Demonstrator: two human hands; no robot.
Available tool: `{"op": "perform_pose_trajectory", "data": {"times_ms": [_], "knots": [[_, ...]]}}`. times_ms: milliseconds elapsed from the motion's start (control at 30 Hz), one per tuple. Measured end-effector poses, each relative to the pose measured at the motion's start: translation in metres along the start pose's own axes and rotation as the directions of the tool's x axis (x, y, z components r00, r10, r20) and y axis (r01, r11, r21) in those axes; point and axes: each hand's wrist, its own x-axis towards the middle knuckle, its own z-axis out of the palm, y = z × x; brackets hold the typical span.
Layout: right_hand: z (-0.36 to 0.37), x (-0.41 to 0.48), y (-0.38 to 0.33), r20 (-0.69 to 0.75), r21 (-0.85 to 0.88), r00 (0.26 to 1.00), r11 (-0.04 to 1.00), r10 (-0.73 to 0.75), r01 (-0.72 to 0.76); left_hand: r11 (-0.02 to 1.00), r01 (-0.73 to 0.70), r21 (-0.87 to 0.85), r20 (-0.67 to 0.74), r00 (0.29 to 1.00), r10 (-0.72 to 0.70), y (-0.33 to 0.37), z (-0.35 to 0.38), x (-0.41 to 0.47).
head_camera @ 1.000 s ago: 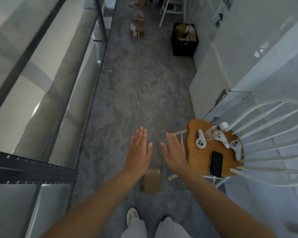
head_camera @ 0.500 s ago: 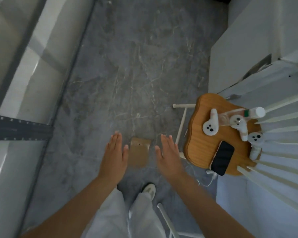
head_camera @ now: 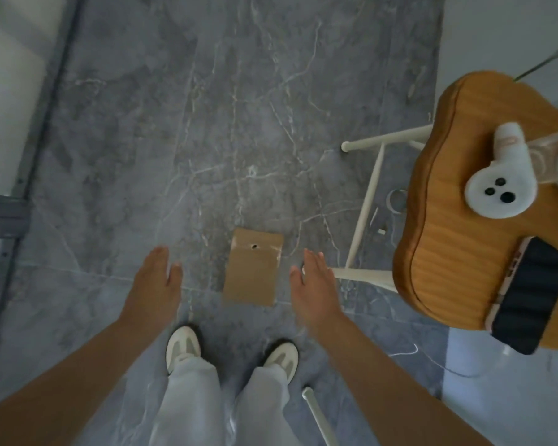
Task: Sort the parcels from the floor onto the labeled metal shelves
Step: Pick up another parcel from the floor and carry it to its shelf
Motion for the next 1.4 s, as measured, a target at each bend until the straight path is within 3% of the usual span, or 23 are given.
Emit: {"op": "perform_pose_trajectory", "data": {"times_ms": [200, 533, 633, 733, 833, 933, 1033, 1267, 1400], "knots": [[0.05, 0.067, 0.037, -0.058, 0.199, 0.99, 0.973, 0.13, -0.116, 0.999, -0.005, -0.039, 0.097, 0.995, 0.009, -0.015, 0.062, 0.051], [0.142, 0.163, 0.09, 0.04, 0.321, 0.978, 0.924, 0.206, -0.208, 0.932, 0.21, -0.295, 0.157, 0.973, -0.17, -0.033, 0.182, 0.129], [0.165, 0.178, 0.097, -0.009, 0.379, 0.978, 0.906, 0.207, -0.188, 0.871, 0.284, -0.4, 0.15, 0.958, -0.243, -0.046, 0.203, 0.148], [0.172, 0.189, 0.095, 0.006, 0.514, 0.969, 0.83, 0.248, -0.216, 0.752, 0.417, -0.51, 0.242, 0.909, -0.34, -0.051, 0.216, 0.169], [0.17, 0.185, 0.086, 0.067, 0.626, 0.948, 0.727, 0.312, -0.283, 0.624, 0.512, -0.59, 0.374, 0.858, -0.351, -0.062, 0.222, 0.181], [0.159, 0.163, 0.071, 0.046, 0.617, 0.965, 0.752, 0.26, -0.232, 0.495, 0.557, -0.666, 0.46, 0.83, -0.315, -0.063, 0.204, 0.165], [0.141, 0.138, 0.048, 0.047, 0.622, 0.976, 0.758, 0.211, -0.194, 0.429, 0.548, -0.718, 0.442, 0.835, -0.326, -0.047, 0.162, 0.132], [0.063, 0.062, -0.043, 0.098, 0.575, 0.995, 0.817, -0.005, -0.053, 0.355, 0.483, -0.8, 0.36, 0.861, -0.36, -0.008, 0.027, 0.05], [0.017, 0.018, -0.092, 0.206, 0.694, 0.976, 0.714, -0.069, -0.096, 0.384, 0.356, -0.852, 0.264, 0.926, -0.271, 0.003, -0.064, -0.004]]}}
